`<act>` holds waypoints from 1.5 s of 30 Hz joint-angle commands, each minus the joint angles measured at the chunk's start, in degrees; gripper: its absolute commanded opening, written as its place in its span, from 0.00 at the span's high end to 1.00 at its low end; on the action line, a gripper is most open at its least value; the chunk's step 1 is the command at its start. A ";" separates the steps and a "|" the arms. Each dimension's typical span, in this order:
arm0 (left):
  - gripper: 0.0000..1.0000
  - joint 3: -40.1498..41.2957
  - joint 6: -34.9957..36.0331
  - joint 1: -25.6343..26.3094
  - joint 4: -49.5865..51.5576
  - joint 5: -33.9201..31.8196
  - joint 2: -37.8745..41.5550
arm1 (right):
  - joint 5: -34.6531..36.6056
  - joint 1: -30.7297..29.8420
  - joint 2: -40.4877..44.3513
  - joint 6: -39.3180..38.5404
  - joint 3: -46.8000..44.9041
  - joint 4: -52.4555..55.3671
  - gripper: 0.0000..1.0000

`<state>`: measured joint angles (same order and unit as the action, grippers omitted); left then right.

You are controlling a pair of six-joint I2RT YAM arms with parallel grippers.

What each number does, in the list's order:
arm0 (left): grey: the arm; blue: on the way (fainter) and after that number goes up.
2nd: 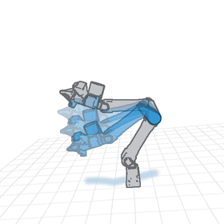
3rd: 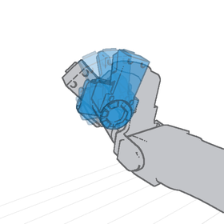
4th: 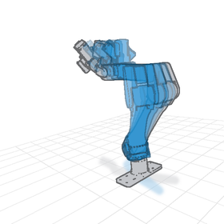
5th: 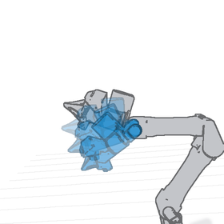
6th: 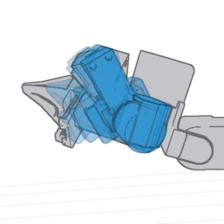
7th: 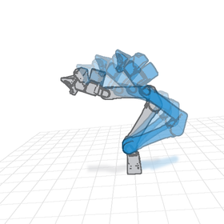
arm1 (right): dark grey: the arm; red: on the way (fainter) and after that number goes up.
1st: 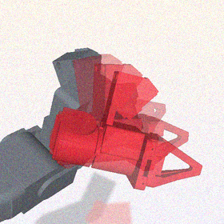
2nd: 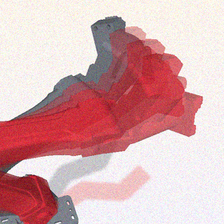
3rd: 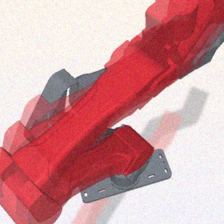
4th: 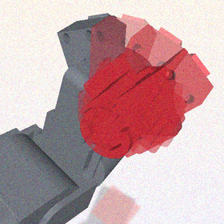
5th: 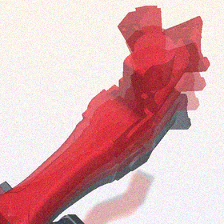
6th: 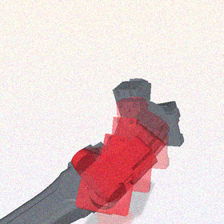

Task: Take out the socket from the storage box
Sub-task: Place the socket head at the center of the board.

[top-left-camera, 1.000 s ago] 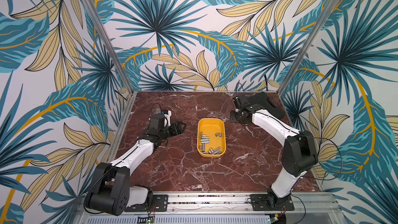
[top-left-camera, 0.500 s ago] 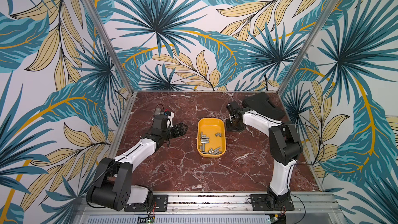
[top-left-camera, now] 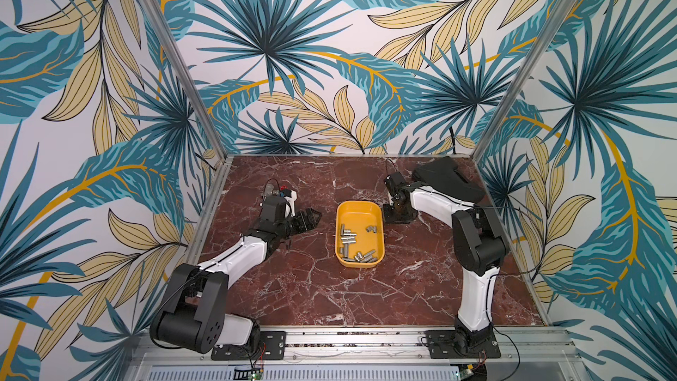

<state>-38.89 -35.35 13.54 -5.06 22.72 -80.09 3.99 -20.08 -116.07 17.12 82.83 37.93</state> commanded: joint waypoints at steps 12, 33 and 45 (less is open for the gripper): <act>0.10 0.51 0.06 0.61 -1.47 0.95 -0.03 | -1.97 0.24 -1.18 0.44 0.23 1.15 0.50; 0.09 -5.07 5.04 2.42 3.73 -0.10 0.11 | -3.10 0.31 4.78 0.96 -0.65 2.87 0.36; 0.24 -23.92 21.99 12.02 23.48 -1.85 -10.51 | 1.82 1.19 15.32 2.85 -5.96 3.83 0.35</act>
<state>-56.95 -20.49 23.00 9.72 22.15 -88.05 3.86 -19.51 -103.85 18.35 79.44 40.60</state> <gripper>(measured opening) 0.781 0.653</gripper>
